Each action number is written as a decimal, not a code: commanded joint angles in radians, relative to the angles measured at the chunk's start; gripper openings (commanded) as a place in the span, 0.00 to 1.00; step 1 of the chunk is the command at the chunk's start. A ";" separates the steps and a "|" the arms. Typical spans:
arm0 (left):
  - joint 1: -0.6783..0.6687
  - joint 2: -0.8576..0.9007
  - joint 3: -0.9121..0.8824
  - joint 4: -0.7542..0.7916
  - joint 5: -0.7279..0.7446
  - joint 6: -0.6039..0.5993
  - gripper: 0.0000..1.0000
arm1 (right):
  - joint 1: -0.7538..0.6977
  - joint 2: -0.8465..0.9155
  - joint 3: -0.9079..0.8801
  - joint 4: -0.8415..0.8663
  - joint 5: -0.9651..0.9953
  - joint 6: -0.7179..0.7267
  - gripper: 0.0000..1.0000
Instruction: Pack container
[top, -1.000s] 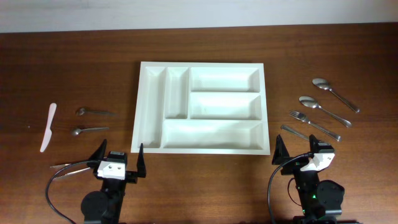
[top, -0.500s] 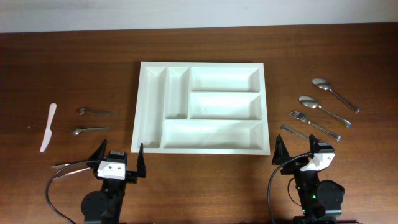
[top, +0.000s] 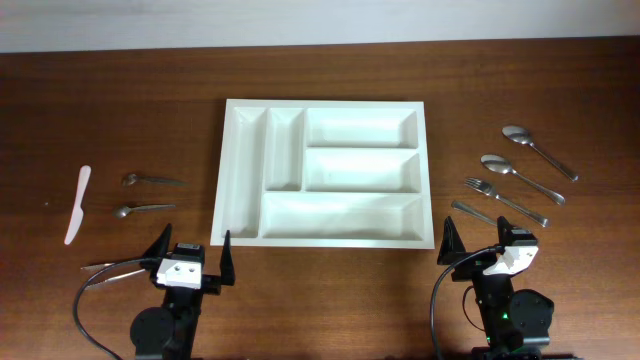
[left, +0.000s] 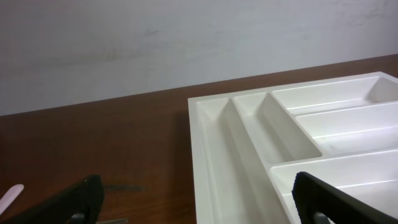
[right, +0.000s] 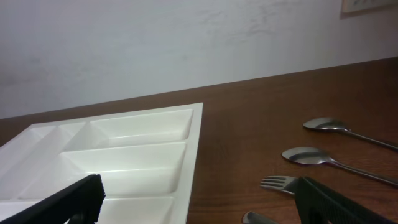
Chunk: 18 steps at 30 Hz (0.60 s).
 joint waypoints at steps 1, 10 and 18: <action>-0.001 -0.006 -0.006 0.003 0.008 0.013 0.99 | 0.009 0.003 -0.005 -0.007 0.009 0.000 0.99; -0.001 -0.006 -0.007 0.003 0.008 0.013 0.99 | 0.009 0.003 -0.005 -0.007 0.009 0.001 0.99; -0.001 -0.006 -0.007 0.003 0.008 0.013 0.99 | 0.009 0.003 -0.005 0.004 -0.001 0.023 0.99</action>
